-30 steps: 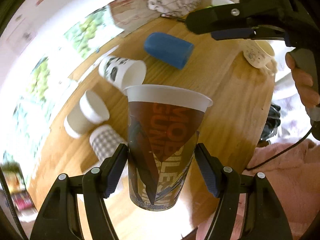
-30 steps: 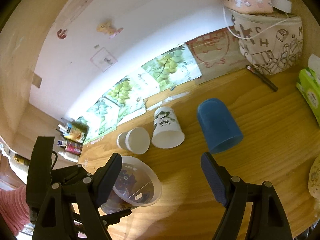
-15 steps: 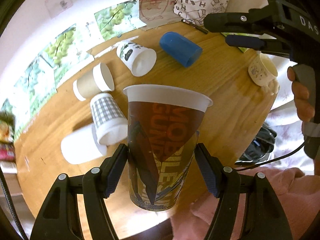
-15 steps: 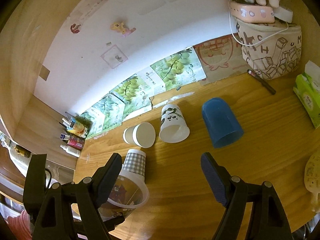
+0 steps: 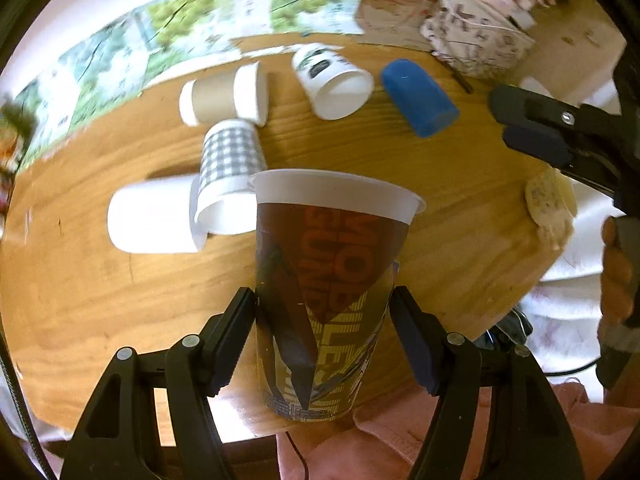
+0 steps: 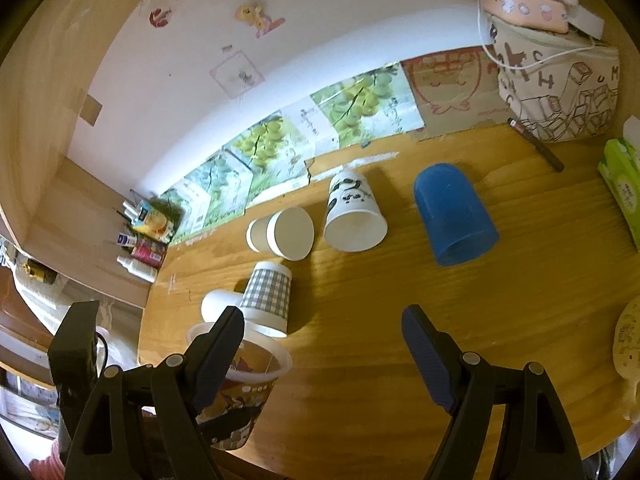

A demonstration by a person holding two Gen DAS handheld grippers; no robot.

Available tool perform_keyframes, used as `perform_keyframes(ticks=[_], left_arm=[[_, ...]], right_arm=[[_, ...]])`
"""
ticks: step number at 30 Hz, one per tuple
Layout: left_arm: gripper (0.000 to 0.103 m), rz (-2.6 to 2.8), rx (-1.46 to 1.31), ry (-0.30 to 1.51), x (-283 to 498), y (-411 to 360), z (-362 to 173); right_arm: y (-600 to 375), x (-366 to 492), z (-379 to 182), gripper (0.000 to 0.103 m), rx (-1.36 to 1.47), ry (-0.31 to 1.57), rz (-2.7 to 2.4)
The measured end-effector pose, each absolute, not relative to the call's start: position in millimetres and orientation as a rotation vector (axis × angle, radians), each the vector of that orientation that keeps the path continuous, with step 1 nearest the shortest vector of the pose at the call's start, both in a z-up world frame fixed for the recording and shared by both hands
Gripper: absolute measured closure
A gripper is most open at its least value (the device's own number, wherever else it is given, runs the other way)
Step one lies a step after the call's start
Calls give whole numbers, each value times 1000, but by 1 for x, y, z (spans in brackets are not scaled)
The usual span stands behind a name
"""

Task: Flip cup upright
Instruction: 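Lift the brown cup with the left gripper and turn it rim up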

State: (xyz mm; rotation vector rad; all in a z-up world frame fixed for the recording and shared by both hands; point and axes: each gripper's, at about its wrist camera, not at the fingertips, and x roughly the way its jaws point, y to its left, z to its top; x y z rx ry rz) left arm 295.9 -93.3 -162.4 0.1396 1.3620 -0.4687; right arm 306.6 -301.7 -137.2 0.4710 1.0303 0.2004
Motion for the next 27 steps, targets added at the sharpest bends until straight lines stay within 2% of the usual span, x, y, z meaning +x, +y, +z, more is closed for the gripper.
perform_keyframes(ticks=[13, 27], left_arm=[[30, -327, -94, 1443, 292, -68, -200], [30, -278, -244, 1425, 286, -68, -218]], right_arm=[[-287, 324, -172, 21, 470, 1173, 276], [-266, 336, -196, 21, 418, 1288, 345]])
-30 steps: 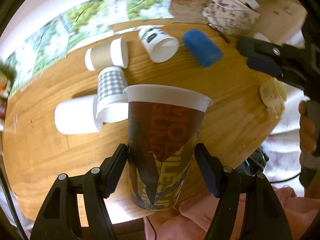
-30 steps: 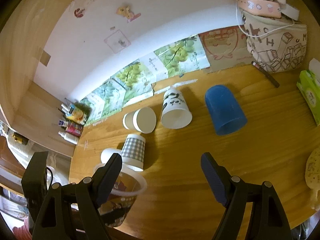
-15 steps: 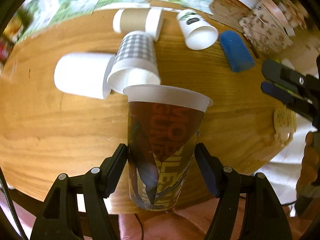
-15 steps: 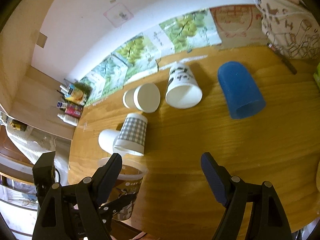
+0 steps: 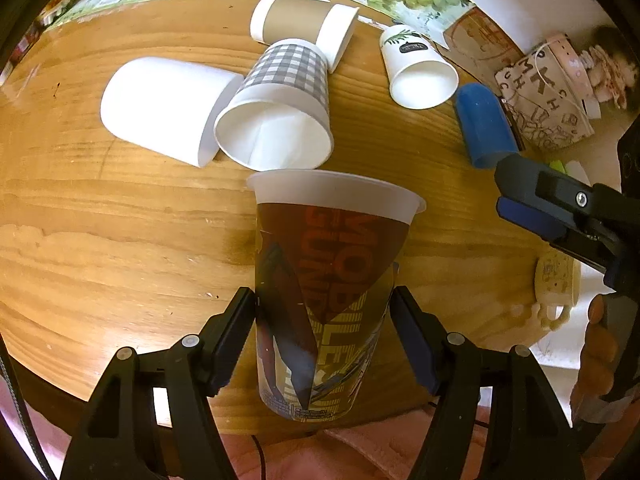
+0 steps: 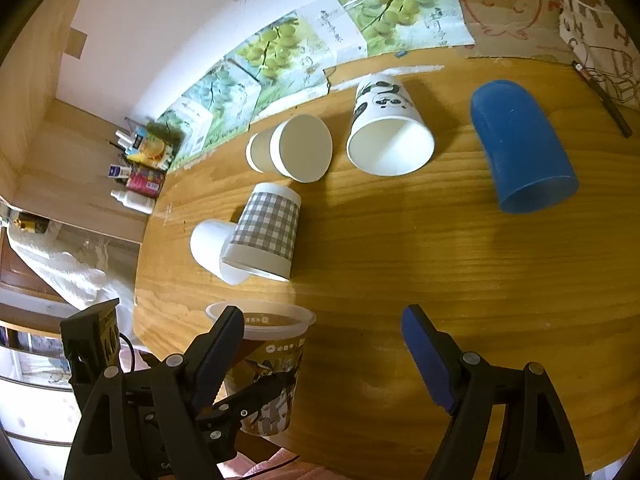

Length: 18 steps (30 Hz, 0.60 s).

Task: Flip cup upright
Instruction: 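Lift the brown cup with the left gripper and turn it rim up, then close the right gripper on the brown cup while the left gripper opens and releases it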

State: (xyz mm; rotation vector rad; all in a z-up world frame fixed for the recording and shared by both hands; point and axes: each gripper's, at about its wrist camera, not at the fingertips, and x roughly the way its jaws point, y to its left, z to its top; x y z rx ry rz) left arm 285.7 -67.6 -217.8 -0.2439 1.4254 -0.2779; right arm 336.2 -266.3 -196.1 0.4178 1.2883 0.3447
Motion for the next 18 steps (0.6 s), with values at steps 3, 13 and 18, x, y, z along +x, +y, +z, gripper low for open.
perform_keyframes(ticks=[3, 13, 18], left_arm=[[30, -261, -249, 1427, 286, -68, -222], [29, -253, -263, 1425, 287, -69, -227], [28, -255, -265, 1425, 287, -69, -228]], right_arm=[[-267, 338, -199, 21, 411, 1300, 349], [-264, 343, -205, 21, 398, 1325, 361], [-262, 345, -208, 21, 403, 1340, 368]])
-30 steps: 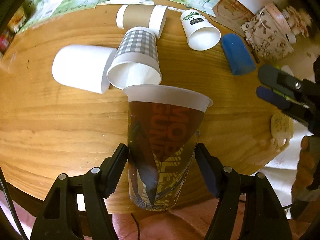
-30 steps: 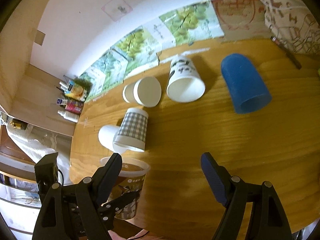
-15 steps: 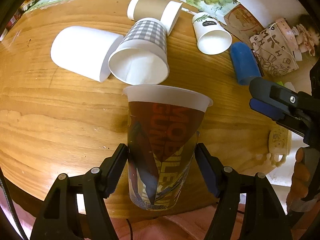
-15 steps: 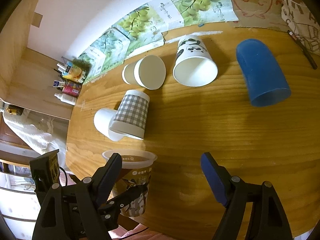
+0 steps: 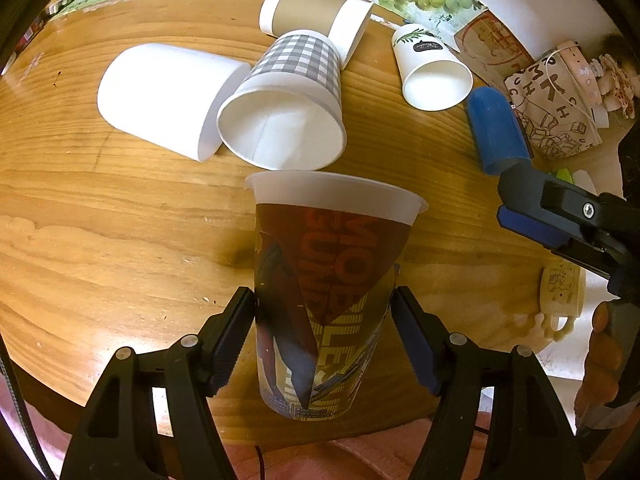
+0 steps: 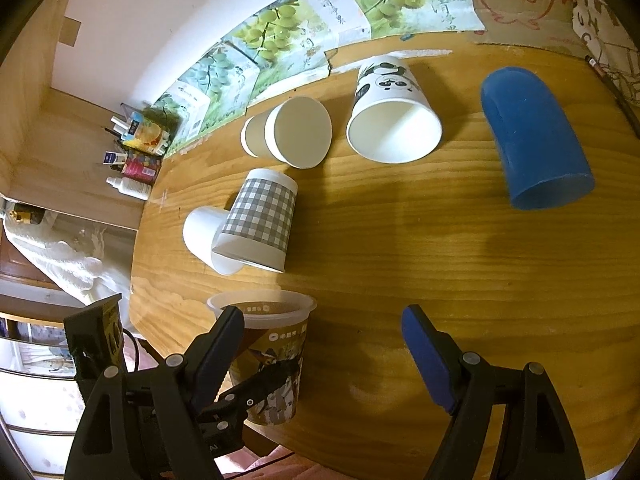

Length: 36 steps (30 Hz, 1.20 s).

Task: Flip cup upright
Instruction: 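Close the right gripper on the brown cup while the left gripper opens and releases it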

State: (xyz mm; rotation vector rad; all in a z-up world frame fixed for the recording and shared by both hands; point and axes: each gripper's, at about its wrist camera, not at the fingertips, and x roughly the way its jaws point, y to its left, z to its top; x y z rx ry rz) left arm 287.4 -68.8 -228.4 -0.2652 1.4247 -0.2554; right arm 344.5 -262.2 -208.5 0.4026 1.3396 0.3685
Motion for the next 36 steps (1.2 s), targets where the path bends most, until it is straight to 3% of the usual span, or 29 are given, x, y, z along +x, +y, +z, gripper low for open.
perform_keyframes(ticks=[11, 13, 19, 36], left_arm=[[28, -291, -292, 1455, 294, -67, -230], [22, -306, -303, 1448, 293, -66, -228], [19, -343, -310, 1419, 291, -62, -220], [19, -446, -246, 1410, 272, -37, -197]], right_arm=[[-259, 346, -214, 21, 436, 1365, 389], [-258, 346, -214, 21, 439, 1364, 390], [-255, 343, -216, 21, 466, 1379, 398], [-228, 322, -230, 21, 608, 1430, 395]])
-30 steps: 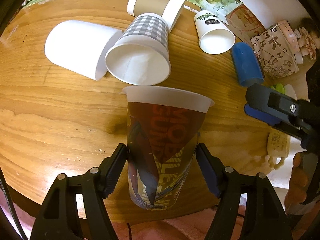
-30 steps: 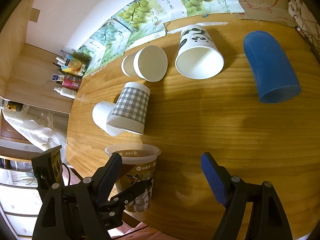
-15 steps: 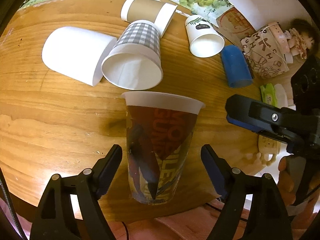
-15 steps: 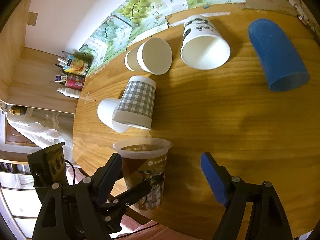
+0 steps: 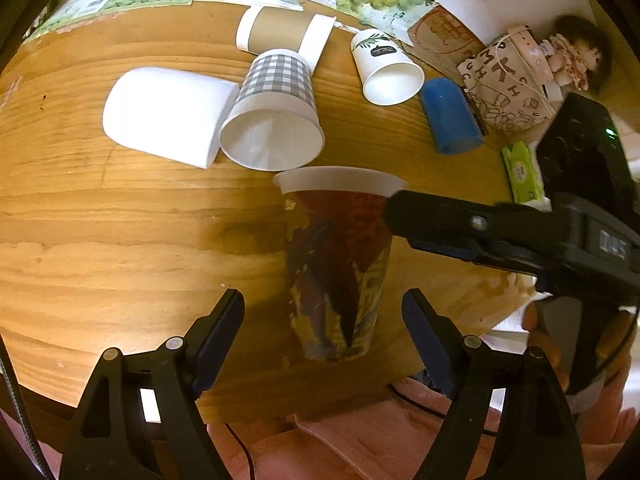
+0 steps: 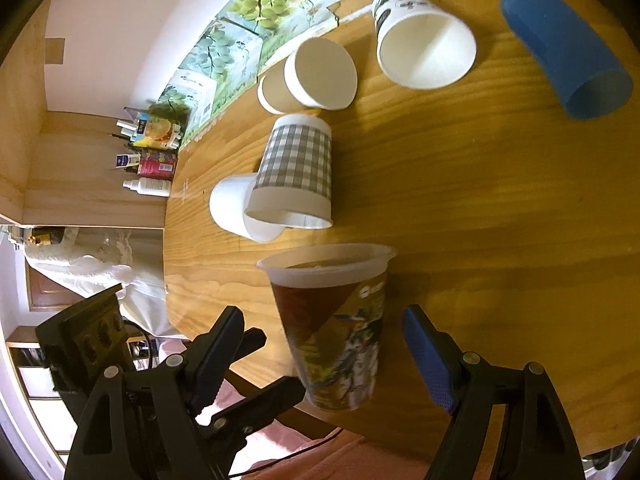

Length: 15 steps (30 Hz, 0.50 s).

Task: Flip cup upright
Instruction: 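Close the right gripper on the brown cup while the left gripper opens and releases it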

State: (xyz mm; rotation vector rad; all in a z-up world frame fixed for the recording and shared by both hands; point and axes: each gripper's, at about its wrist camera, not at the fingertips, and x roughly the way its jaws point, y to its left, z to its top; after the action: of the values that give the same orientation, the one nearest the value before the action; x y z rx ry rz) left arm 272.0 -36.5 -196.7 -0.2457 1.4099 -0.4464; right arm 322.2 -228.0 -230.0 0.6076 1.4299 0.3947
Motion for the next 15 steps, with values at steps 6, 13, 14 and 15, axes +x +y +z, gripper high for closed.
perform_keyframes(ticks=[6, 13, 14, 15], left_arm=[[19, -482, -214, 1371, 262, -26, -180], [19, -495, -152, 1327, 250, -18, -169], [19, -497, -144, 1318, 248, -18, -168], [19, -498, -138, 1311, 247, -17, -168]], right_arm=[[-213, 324, -239, 21, 608, 1443, 361], [-206, 331, -250, 21, 595, 1472, 294], [-205, 332, -252, 21, 585, 1477, 286], [-205, 333, -253, 21, 575, 1481, 279]])
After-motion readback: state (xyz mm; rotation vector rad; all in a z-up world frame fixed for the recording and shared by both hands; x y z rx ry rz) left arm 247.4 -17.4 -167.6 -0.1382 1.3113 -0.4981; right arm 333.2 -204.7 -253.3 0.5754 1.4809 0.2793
